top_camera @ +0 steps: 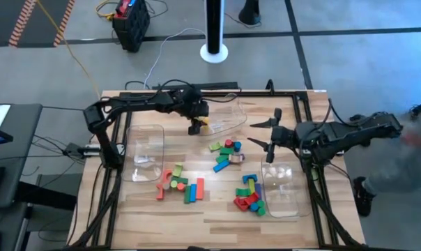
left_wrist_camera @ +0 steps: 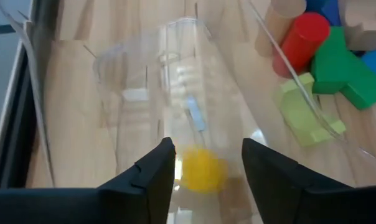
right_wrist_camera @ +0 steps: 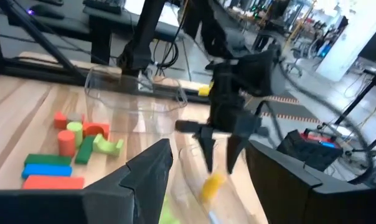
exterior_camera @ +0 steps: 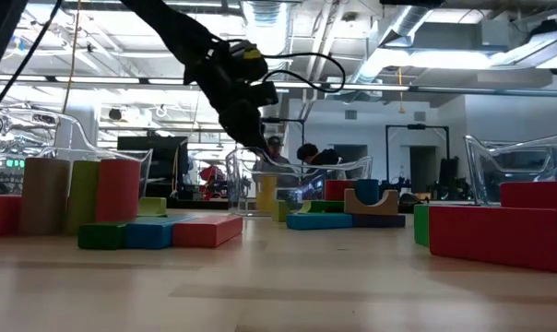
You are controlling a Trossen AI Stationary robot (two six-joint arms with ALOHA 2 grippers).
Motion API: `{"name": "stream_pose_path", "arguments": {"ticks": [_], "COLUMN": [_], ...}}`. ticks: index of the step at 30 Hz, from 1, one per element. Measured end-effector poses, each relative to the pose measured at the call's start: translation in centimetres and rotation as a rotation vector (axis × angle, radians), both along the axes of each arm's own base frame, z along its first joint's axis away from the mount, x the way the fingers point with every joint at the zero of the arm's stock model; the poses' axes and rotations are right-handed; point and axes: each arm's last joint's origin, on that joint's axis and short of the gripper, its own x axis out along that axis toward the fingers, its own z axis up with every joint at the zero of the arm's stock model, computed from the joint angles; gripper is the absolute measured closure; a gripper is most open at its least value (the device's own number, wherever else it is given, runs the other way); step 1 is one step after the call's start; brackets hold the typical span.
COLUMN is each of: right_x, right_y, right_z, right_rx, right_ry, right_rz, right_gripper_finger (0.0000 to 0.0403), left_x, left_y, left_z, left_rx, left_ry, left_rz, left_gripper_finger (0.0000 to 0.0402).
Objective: Sort blocks by size
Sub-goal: Put the yellow cylindrical block into the top transparent bin, then put the orange rectangular block into the right transparent bin
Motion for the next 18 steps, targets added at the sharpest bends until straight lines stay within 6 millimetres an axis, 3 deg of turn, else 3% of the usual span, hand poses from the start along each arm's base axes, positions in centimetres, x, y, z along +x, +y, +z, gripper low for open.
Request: {"name": "stream_pose_path", "arguments": {"ticks": [5, 9, 12, 18], "right_x": [-0.3, -0.7, -1.0, -1.7], "right_y": [0.0, 0.3, 0.8, 1.3], "right_z": [-0.4, -0.5, -0.4, -0.9], "right_rx": [0.033, 0.043, 0.046, 0.080], "right_ry": [0.041, 0.052, 0.046, 0.106], "right_rz": [-0.009, 0.009, 0.036, 0.061], "right_gripper_finger": [0.0159, 0.0159, 0.0159, 0.0159], "left_x": [0.1, -0.8, -2.2, -4.5], "left_y": [0.1, -0.7, -2.5, -8.1], "left_z": [1.6, 4.4, 6.7, 9.6], "left_rx": [0.014, 0.002, -0.045, -0.099], "left_ry": [-0.027, -0.052, -0.071, -0.020], "left_rz": [0.003, -0.025, -0.096, -0.247], "left_gripper_finger": [0.0193, 0.0185, 0.0186, 0.0193]}}
